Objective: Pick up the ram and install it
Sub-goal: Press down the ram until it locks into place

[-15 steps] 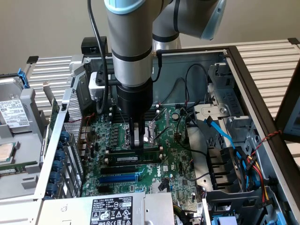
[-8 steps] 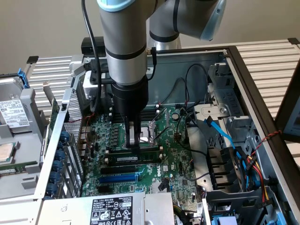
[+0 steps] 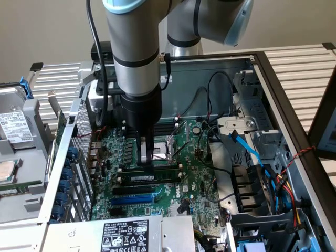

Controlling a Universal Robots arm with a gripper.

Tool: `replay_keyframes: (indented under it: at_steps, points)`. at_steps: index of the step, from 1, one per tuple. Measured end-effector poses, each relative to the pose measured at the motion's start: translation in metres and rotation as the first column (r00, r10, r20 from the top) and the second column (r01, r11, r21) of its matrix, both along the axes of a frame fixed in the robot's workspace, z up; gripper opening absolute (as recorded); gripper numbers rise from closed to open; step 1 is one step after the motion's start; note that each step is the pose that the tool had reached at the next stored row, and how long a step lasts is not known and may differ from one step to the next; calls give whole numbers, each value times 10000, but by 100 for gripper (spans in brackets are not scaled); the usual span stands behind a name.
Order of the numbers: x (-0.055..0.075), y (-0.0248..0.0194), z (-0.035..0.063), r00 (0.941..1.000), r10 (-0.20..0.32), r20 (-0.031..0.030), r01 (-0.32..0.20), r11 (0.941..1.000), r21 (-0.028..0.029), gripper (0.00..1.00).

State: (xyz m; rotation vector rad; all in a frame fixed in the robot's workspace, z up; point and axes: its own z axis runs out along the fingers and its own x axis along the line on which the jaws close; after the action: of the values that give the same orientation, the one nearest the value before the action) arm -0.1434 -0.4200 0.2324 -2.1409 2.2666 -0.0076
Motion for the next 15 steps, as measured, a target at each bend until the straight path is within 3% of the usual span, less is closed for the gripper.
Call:
replay_keyframes:
  at_steps: [15]
  points:
    - [-31,0,-59,10000,0,13,0,10000,-3,11]
